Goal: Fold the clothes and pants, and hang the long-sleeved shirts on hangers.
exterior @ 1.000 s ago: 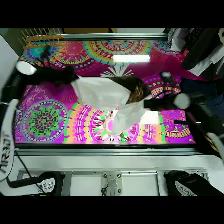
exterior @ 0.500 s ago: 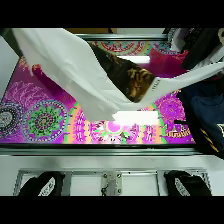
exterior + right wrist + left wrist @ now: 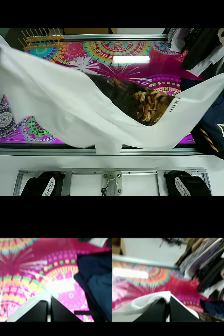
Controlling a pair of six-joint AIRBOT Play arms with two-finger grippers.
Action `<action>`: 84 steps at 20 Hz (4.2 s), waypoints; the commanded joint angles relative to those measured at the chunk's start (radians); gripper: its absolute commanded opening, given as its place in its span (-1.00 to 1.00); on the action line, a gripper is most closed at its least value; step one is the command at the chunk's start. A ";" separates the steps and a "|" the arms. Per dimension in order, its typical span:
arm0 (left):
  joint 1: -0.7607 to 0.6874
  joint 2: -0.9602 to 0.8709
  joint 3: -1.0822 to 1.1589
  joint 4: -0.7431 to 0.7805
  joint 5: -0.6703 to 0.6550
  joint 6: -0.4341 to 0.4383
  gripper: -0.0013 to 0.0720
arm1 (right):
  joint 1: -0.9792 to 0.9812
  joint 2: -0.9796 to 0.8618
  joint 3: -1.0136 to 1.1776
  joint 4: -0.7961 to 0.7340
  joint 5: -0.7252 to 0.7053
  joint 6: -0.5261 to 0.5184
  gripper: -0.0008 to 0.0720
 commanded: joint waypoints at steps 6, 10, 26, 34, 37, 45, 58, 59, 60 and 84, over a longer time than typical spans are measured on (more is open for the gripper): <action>-0.019 -0.246 -0.485 0.012 0.133 -0.001 -0.94 | -0.006 -0.555 0.003 0.143 -0.160 -0.036 0.50; -0.018 -0.401 -0.476 0.013 0.147 0.030 -0.94 | -0.079 -0.590 -0.037 0.164 -0.027 -0.118 0.74; -0.019 -0.453 -0.467 0.013 0.125 0.043 -0.94 | 0.011 -0.181 -1.192 0.715 -0.681 0.132 0.73; -0.019 -0.453 -0.467 0.013 0.124 0.043 -0.94 | 0.132 -0.244 -1.189 0.715 -0.839 0.140 0.06; -0.016 -0.453 -0.467 0.014 0.126 0.049 -0.94 | 0.129 -0.238 -1.130 0.613 -0.813 0.095 -0.95; 0.150 -0.219 -0.176 0.002 0.082 0.066 -0.94 | -0.117 -0.139 -0.311 0.185 -0.347 -0.073 -0.95; 0.129 0.198 0.272 0.006 0.077 0.029 -0.94 | -0.138 0.028 0.367 0.184 -0.264 -0.096 -0.95; 0.129 0.201 0.291 0.006 0.072 0.023 -0.94 | -0.138 0.045 0.367 0.184 -0.264 -0.096 -0.95; 0.129 0.200 0.310 0.006 0.064 0.010 -0.94 | -0.138 0.059 0.367 0.185 -0.264 -0.095 -0.95; 0.026 -0.975 0.153 0.004 0.140 0.103 -0.94 | 0.011 -0.970 0.367 0.203 -0.171 -0.114 -0.96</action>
